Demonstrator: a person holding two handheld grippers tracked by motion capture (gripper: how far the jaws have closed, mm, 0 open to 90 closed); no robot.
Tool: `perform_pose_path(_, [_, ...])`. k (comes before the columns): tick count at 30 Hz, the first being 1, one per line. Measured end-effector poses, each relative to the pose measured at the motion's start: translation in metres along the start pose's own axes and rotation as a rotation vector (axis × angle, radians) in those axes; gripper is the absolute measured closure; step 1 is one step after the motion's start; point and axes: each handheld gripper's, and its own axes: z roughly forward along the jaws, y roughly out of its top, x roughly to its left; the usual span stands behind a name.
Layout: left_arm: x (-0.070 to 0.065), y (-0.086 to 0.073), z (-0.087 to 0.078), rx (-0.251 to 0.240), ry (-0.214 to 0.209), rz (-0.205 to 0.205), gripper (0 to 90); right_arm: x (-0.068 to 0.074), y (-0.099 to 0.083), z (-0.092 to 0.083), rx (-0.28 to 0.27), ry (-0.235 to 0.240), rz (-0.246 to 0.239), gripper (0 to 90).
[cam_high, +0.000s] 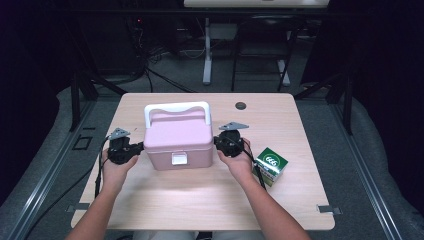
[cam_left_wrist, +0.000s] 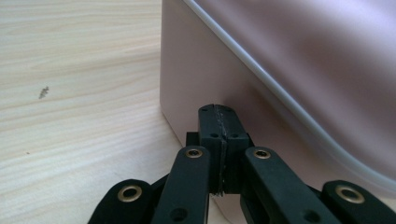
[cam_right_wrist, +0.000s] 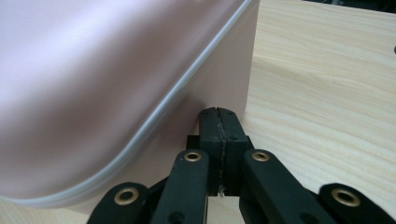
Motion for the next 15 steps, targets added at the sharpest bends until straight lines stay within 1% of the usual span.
perform_pose_path(3, [-0.009, -0.002, -0.003, 0.016, -0.003, 0.019, 90.0, 0.000, -0.005, -0.008, 0.003, -0.004, -0.008, 90.0])
perform_pose_path(5, [-0.014, -0.004, -0.004, 0.018, -0.017, 0.021, 90.0, 0.000, -0.009, -0.014, 0.002, -0.006, -0.008, 90.0])
perform_pose_path(8, [-0.022, -0.006, -0.008, 0.034, -0.032, 0.034, 90.0, -0.001, -0.017, -0.026, 0.001, 0.006, 0.002, 90.0])
perform_pose_path(10, [-0.028, -0.008, -0.010, 0.048, -0.041, 0.049, 90.0, 0.000, -0.022, -0.034, 0.008, 0.006, -0.004, 90.0])
perform_pose_path(13, [-0.035, -0.011, -0.013, 0.051, -0.054, 0.052, 90.0, 0.002, -0.030, -0.047, 0.018, 0.012, -0.014, 90.0])
perform_pose_path(15, [-0.040, -0.014, -0.016, 0.057, -0.071, 0.052, 90.0, 0.003, -0.035, -0.056, 0.027, 0.016, -0.017, 90.0])
